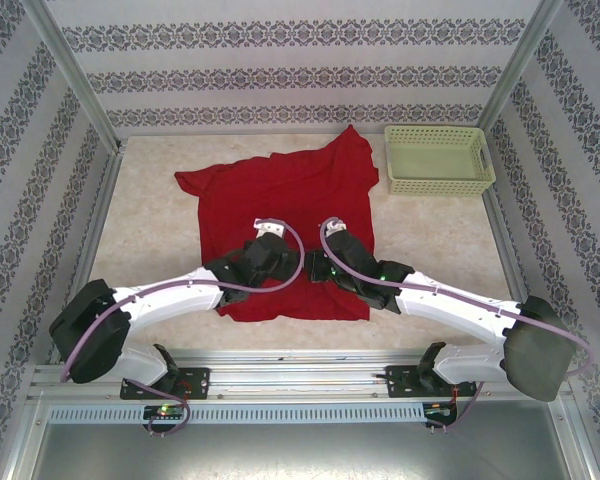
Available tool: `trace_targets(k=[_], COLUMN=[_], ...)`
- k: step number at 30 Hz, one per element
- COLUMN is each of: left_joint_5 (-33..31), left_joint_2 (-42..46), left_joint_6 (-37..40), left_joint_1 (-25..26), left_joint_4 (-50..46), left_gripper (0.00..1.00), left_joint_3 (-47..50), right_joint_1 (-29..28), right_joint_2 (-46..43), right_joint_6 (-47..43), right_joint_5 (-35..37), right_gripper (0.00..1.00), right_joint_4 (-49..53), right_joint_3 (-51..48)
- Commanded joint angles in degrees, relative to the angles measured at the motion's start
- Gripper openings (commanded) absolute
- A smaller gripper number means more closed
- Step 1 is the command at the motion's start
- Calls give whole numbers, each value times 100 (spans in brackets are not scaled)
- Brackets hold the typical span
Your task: Fold the inside-out t-shirt
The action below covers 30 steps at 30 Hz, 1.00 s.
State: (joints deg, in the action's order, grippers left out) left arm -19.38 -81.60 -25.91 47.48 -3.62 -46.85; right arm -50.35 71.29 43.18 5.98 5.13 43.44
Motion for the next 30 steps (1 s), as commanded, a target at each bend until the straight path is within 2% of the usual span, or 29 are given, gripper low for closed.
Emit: trace_targets(k=[1, 6, 8, 11, 14, 16, 20, 26, 30], left_joint_5=[-62, 358, 810, 1118, 1392, 1494, 1636, 1644, 1680], left_joint_2=[-141, -284, -285, -125, 2, 62, 213, 356, 376], left_joint_6=[51, 61, -133, -276, -329, -331, -309, -292, -270], left_joint_1=[-114, -285, -486, -556, -556, -556, -568, -600, -609], left_joint_4=[-115, -198, -334, -456, -637, -776, -915, -1142, -1289], left_gripper=[57, 17, 0, 0, 0, 0, 0, 0, 0], left_joint_3=[-287, -468, -578, -703, -903, -1023, -1151, -1395, -1673], right_joint_1=[47, 60, 60, 20, -266, -531, -914, -1100, -1137], right_joint_2=[6, 4, -50, -179, -302, -335, -70, 961, 1490], right_joint_6=[164, 134, 156, 328, 340, 355, 513, 635, 297], right_joint_5=[166, 146, 188, 175, 156, 282, 286, 611, 811], right_gripper=[9, 11, 20, 44, 60, 63, 63, 62, 62], right_joint_4=[147, 50, 51, -254, -784, -1084, -2126, -3118, -3632], right_joint_3=[-38, -12, -24, -240, -553, -723, -1128, -1262, -1204])
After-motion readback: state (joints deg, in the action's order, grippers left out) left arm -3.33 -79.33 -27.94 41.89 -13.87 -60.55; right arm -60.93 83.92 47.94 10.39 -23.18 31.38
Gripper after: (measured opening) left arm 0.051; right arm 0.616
